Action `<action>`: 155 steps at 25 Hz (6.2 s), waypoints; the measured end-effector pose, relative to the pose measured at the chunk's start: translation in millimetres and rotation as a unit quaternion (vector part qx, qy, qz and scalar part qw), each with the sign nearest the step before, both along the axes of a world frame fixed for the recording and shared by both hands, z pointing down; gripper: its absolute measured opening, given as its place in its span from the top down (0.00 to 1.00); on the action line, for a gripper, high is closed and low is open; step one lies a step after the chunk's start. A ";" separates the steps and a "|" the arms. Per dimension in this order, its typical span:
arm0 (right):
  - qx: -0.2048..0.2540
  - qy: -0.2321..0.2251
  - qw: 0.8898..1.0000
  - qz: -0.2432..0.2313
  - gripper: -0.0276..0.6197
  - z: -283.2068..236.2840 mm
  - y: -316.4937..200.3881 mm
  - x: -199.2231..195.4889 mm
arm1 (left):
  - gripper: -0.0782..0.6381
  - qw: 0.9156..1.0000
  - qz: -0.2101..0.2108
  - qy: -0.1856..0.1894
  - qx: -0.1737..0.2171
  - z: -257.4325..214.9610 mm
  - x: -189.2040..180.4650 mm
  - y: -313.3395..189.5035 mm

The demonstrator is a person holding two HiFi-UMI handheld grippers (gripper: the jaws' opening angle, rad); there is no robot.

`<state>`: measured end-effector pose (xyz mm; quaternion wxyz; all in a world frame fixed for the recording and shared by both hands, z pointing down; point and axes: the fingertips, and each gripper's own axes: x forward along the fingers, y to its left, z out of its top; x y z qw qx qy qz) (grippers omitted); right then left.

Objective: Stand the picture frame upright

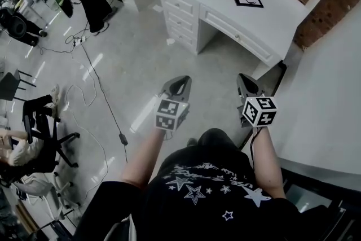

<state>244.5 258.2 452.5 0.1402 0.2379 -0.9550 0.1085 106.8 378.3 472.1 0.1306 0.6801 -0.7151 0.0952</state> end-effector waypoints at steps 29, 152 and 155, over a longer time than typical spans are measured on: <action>-0.054 -0.027 0.998 0.008 0.93 45.4 -208.5 -82.0 | 0.87 0.998 -0.052 0.008 -0.046 26.8 -91.8 -170.6; -0.302 0.120 0.865 0.383 0.82 165.1 -498.7 -182.5 | 0.87 0.938 0.286 0.048 -0.188 101.3 -247.3 -570.9; -0.303 0.127 0.869 0.371 0.82 165.3 -490.2 -181.0 | 0.87 0.936 0.282 0.053 -0.204 102.3 -239.8 -563.0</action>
